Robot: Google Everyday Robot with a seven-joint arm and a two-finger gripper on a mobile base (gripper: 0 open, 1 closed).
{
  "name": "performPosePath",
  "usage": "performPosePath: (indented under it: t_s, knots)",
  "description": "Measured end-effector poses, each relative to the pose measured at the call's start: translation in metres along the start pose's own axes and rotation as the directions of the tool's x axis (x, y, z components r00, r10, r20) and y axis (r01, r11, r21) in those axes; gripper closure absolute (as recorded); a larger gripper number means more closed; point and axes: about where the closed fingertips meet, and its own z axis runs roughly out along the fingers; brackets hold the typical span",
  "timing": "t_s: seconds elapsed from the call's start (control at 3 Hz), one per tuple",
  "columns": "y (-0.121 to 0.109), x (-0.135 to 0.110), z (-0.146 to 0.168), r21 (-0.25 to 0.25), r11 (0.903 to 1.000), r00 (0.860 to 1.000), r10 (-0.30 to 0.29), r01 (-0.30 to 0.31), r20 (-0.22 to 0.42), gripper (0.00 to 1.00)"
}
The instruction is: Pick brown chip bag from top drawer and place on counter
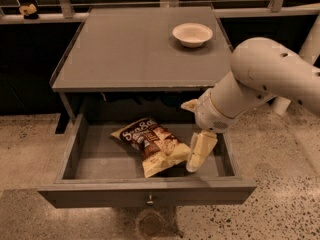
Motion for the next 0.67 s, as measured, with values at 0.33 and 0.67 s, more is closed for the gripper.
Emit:
performPosePath:
  t_s: [0.33, 0.67]
  knots:
    - [0.000, 0.000, 0.000, 0.000, 1.0000, 1.000, 0.000, 0.000, 0.000, 0.00]
    - [-0.006, -0.013, 0.008, -0.013, 0.9996, 1.000, -0.027, 0.027, -0.007, 0.00]
